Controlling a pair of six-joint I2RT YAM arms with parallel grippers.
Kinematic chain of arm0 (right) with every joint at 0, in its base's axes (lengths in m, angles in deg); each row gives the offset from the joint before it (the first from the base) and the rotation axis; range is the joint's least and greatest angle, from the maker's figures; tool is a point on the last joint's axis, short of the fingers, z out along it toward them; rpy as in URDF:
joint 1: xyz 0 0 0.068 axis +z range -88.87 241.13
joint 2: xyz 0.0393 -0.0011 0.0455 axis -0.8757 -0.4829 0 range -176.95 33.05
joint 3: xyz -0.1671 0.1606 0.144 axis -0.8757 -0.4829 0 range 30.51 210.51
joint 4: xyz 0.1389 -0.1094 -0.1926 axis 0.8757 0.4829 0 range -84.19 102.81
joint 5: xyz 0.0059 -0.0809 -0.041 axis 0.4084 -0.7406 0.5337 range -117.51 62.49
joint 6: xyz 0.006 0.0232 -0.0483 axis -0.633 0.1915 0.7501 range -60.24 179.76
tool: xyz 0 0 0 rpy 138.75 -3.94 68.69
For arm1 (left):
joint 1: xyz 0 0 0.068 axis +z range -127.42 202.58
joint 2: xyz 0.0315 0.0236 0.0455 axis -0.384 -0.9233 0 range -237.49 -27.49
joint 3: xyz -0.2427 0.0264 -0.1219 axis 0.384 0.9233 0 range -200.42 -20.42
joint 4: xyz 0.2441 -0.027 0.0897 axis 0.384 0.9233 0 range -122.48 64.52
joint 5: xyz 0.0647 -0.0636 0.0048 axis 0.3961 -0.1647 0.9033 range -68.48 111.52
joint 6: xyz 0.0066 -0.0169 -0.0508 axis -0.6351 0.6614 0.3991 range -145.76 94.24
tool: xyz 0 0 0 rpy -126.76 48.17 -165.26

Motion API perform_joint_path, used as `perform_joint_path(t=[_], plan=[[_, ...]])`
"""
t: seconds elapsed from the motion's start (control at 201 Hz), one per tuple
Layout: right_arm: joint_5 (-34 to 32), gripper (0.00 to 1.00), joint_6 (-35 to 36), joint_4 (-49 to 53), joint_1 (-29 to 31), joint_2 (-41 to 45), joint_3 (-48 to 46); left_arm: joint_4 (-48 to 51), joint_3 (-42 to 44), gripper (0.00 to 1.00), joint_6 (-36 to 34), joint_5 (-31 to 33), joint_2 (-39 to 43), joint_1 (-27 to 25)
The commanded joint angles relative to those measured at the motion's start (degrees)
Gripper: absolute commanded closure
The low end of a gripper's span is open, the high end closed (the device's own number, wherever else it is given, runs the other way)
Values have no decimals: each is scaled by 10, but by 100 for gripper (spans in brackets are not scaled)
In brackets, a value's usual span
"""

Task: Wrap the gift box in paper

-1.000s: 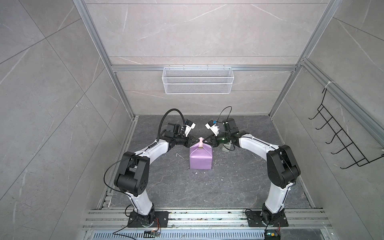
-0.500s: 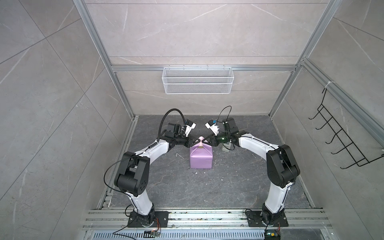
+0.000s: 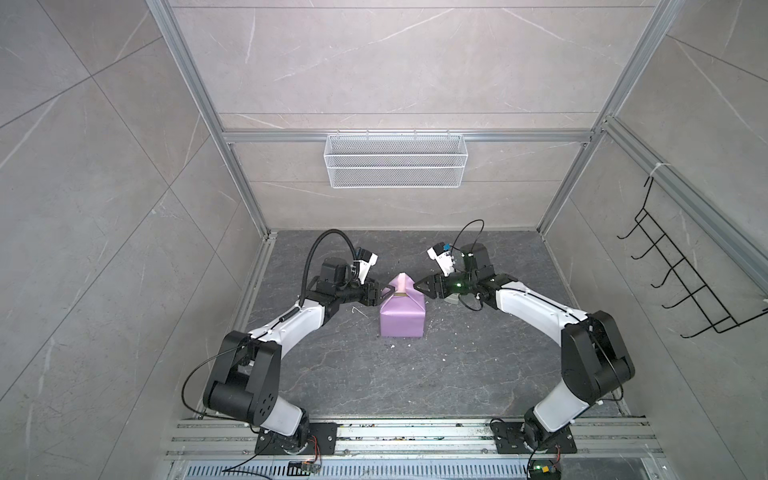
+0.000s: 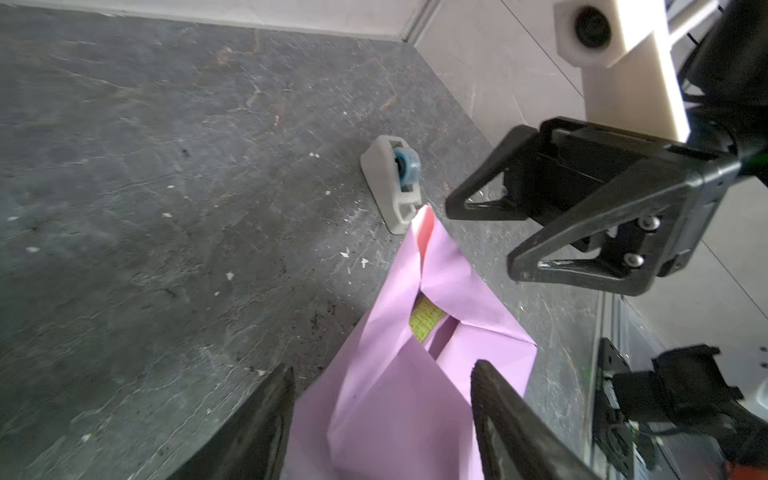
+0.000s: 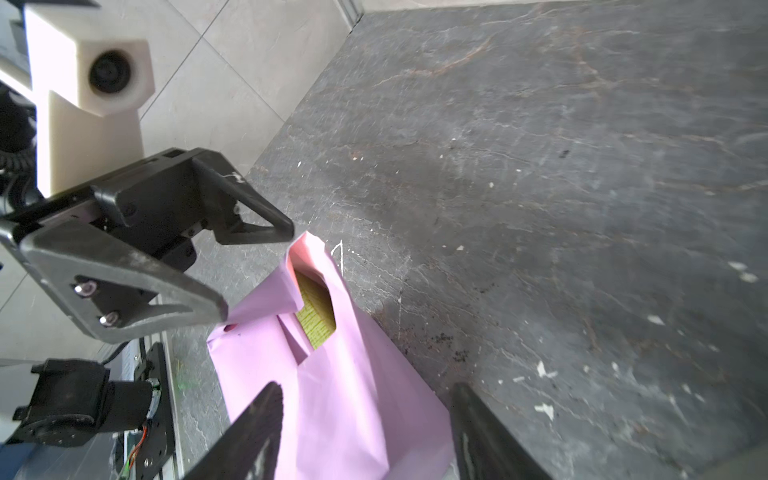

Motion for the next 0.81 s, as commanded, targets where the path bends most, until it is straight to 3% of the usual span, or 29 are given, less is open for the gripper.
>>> perform_joint_path(t=[0.0, 0.09, 0.503, 0.802], plan=[[-44, 35, -44, -26, 0, 25, -36, -35, 16, 31, 38, 80, 44, 9], [-54, 36, -65, -38, 1, 26, -58, -14, 25, 31, 40, 113, 52, 10], [-66, 37, -123, -97, 25, -3, -98, 16, 33, 30, 8, 119, 14, -44], [-79, 37, -82, -51, 27, -16, -71, 12, 41, 30, 30, 173, -8, -93]])
